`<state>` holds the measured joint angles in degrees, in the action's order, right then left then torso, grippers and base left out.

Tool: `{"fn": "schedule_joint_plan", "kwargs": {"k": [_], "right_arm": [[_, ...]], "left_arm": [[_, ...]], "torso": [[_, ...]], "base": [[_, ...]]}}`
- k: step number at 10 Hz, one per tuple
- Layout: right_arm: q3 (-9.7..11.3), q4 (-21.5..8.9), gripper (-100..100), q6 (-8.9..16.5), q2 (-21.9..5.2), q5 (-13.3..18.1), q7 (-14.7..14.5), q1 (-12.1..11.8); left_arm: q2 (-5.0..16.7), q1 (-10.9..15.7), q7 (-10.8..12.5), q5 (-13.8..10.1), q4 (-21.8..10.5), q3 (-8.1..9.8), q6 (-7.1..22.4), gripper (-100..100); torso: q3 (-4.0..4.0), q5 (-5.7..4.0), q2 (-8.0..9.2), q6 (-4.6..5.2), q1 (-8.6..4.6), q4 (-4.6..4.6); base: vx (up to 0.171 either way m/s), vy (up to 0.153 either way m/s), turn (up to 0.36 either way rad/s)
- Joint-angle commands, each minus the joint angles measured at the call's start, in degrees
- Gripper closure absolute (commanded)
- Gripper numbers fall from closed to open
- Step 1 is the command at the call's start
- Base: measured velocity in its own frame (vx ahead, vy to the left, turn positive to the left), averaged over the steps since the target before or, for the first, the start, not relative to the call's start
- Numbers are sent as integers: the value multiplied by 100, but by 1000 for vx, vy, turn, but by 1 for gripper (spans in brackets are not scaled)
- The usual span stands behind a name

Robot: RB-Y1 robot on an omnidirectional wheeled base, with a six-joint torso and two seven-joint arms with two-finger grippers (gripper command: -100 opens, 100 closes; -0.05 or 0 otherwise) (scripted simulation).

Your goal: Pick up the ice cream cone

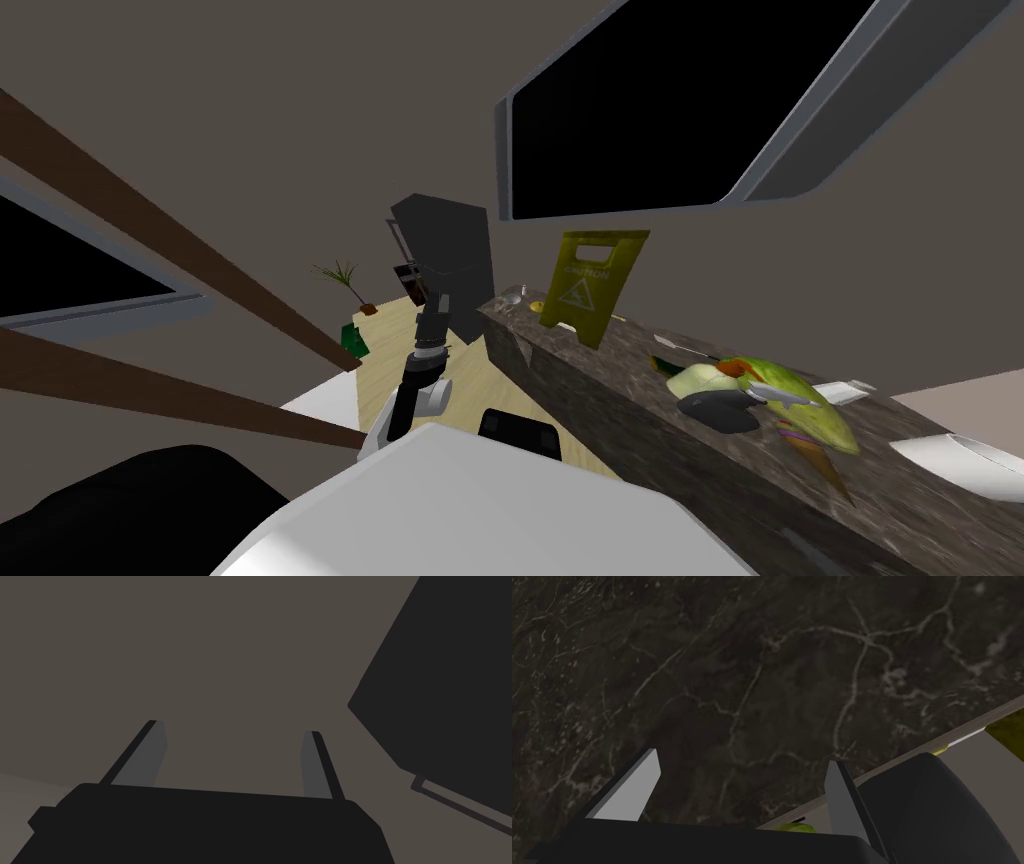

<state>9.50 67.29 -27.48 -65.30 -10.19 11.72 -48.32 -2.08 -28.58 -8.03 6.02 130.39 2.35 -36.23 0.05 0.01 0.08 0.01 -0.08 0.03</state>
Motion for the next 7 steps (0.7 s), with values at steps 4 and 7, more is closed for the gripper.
{"fn": "schedule_joint_plan", "kwargs": {"k": [4, 7], "right_arm": [[441, -557, -100, 110, -737, 117, 117, -57], [752, -1039, -100, 158, -1178, 226, 175, -117]], "left_arm": [[0, -1, 0, 0, 0, 1, 0, 0], [0, 0, 0, 0, 0, 0, 0, 0]], "torso": [[-1, -2, -3, 4, -4, 0], [-3, -2, -5, -3, -5, -1]], "base": [[-9, -10, 169], [-8, -20, 220]]}}
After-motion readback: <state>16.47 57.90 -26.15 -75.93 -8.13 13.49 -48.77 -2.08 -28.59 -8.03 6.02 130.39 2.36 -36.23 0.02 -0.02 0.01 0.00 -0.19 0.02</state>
